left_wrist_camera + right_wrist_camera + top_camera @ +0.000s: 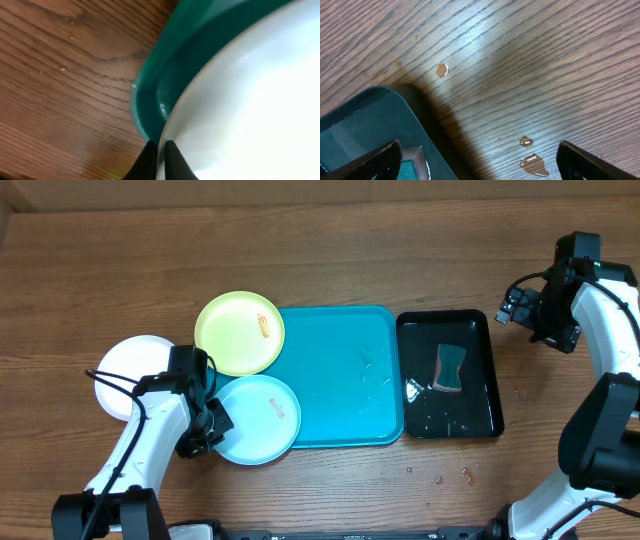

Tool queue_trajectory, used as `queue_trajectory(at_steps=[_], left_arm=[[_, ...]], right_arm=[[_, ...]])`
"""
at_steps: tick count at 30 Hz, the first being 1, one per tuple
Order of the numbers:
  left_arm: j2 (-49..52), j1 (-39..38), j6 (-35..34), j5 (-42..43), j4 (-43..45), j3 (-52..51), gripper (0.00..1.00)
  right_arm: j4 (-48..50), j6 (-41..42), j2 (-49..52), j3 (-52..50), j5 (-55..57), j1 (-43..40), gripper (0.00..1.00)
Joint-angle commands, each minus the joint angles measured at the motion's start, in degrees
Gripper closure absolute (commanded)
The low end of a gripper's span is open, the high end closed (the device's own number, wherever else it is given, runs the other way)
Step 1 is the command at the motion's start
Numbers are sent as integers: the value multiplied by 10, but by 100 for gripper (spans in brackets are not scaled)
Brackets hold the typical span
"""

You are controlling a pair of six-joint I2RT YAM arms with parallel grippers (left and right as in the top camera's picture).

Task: Clean dirty plates on tray and stack at the side
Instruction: 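Move left gripper to light-blue plate rim and grip it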

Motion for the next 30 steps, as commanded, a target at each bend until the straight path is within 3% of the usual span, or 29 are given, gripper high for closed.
queue_trajectory(at_steps=[1, 17, 30], left_arm=[[-2, 2, 20, 35, -4, -5, 96], [-2, -3, 90, 193, -17, -3, 96], [-2, -101, 72, 244, 9, 50, 96]], right_arm=[[2, 5, -9, 10, 0, -3, 0], [2, 4, -9, 10, 0, -3, 0], [2, 5, -9, 10, 0, -3, 0]])
